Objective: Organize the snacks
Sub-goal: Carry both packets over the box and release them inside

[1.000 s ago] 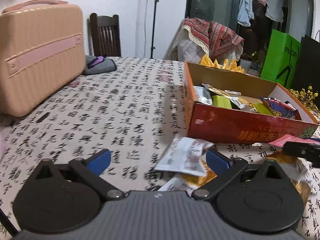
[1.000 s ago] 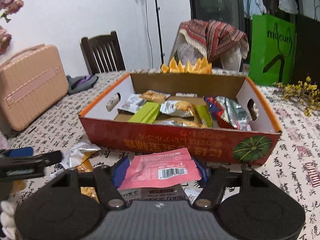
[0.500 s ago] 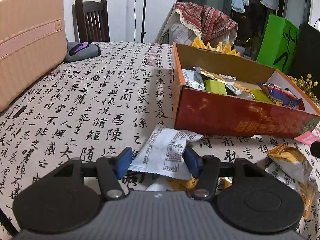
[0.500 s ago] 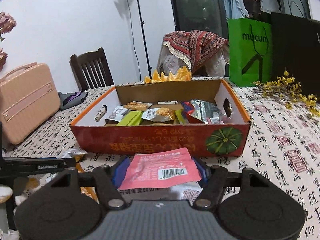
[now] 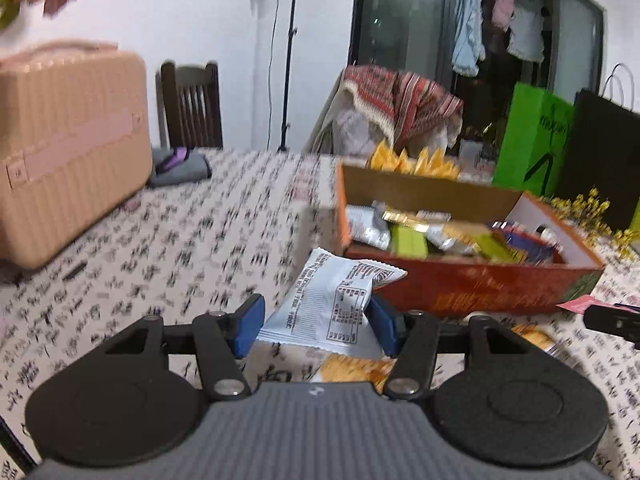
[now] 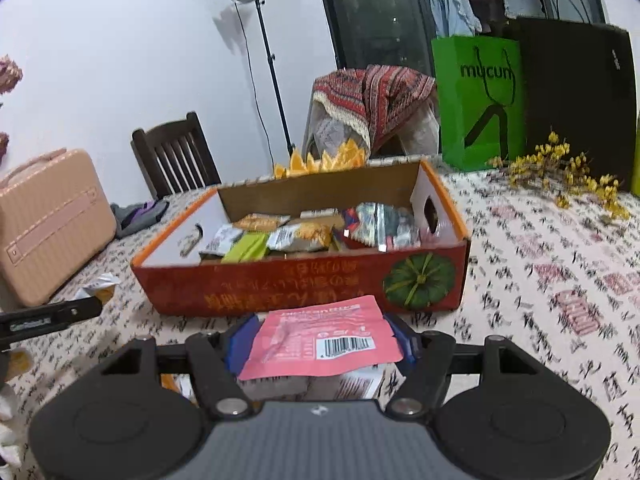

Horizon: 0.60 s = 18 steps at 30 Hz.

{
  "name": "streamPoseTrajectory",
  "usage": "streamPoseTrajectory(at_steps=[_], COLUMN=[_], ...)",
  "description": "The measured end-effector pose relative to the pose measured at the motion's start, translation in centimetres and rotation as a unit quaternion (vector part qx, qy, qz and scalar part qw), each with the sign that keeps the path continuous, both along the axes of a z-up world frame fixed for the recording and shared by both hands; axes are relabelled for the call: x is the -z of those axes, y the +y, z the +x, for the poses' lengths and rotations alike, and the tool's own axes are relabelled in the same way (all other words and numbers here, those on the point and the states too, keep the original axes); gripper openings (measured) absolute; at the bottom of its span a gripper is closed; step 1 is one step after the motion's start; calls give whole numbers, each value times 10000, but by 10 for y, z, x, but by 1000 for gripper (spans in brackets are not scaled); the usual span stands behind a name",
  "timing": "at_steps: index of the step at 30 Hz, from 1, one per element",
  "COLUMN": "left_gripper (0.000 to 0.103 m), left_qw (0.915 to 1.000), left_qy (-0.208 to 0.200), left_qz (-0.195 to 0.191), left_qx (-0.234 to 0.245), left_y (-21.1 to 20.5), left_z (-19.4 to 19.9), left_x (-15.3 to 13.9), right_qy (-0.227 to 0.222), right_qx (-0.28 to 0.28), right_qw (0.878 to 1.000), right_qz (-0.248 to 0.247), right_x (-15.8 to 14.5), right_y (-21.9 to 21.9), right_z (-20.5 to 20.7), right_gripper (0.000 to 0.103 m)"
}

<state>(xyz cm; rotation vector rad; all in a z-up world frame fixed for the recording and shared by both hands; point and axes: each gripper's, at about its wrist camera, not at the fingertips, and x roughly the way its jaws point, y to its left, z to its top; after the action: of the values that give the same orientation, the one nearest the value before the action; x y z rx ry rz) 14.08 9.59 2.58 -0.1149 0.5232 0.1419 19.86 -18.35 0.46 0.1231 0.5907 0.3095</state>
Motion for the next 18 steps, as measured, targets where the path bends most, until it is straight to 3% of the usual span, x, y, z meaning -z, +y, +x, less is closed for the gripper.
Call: streamPoseTrajectory(at_steps=[10,18], left_gripper=[59,59], left_qw=[9982,9981], left_qy=[-484,-513], left_qz=[20,-22], left_qx=[340,327], left_y=[-42,-65], left_z=[19,61], left_x=[-39,-46], right_qy=[-388,-519], right_qx=[33,100], right_qw=[9992,9986], right_qz=[18,40], right_x=[-36,-52], right_y=[3,14], right_z=[28,69], right_gripper=[67,67])
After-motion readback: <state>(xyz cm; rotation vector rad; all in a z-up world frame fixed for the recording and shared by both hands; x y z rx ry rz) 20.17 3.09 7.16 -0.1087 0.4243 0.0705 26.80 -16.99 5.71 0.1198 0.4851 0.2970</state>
